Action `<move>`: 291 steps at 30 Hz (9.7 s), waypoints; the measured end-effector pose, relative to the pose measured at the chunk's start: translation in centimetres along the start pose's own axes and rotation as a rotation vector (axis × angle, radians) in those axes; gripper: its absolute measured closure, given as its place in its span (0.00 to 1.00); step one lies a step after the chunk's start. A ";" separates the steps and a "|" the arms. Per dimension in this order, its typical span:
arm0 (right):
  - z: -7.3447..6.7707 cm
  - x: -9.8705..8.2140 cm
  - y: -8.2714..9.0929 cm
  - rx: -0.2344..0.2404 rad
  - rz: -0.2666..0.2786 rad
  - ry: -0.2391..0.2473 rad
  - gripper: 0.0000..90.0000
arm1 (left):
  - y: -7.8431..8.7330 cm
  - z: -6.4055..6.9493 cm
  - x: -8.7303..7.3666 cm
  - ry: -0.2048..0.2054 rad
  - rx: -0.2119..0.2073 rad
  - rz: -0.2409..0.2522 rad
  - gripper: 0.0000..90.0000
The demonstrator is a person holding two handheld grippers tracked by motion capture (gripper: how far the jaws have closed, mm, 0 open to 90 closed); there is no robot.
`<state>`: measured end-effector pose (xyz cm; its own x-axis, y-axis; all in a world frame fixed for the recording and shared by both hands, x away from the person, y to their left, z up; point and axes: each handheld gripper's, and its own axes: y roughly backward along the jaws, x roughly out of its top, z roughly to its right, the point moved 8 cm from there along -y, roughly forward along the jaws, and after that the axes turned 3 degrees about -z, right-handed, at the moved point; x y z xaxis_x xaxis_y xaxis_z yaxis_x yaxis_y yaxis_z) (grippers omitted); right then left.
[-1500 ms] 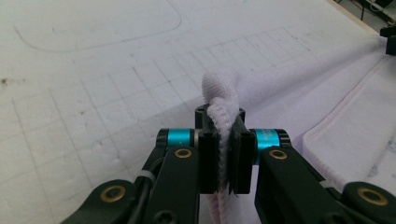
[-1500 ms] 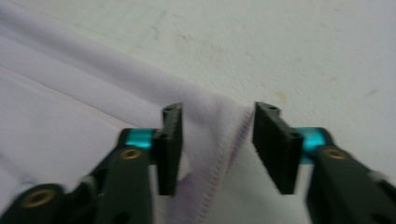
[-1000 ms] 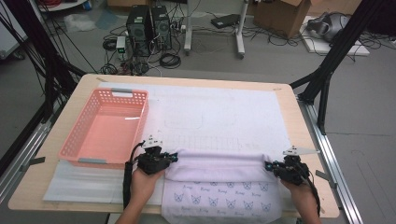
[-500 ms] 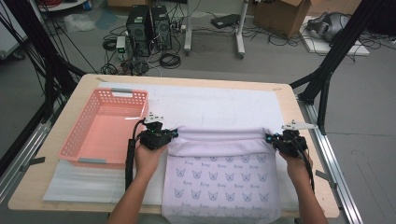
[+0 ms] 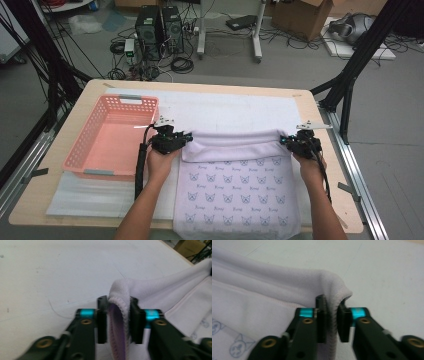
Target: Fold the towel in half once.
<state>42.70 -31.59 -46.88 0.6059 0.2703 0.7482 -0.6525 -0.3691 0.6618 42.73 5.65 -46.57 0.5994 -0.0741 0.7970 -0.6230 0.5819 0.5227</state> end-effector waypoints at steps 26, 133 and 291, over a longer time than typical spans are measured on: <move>-0.8 -2.8 1.0 0.097 -0.073 -0.062 0.95 | 3.3 4.2 -4.1 -0.051 -0.186 -0.014 0.53; -3.0 -7.1 3.2 0.027 -0.112 -0.003 0.63 | 2.9 1.0 -6.4 -0.016 0.002 -0.090 0.50; -11.4 -15.9 17.3 0.255 0.034 0.088 0.93 | 17.1 10.8 -15.6 -0.236 -0.285 0.043 0.94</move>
<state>16.61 -32.10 -46.75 0.5362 0.3261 0.7785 -0.5294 -0.5884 0.6111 17.27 8.01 -46.78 0.4225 -0.2105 0.8816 -0.4598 0.7884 0.4086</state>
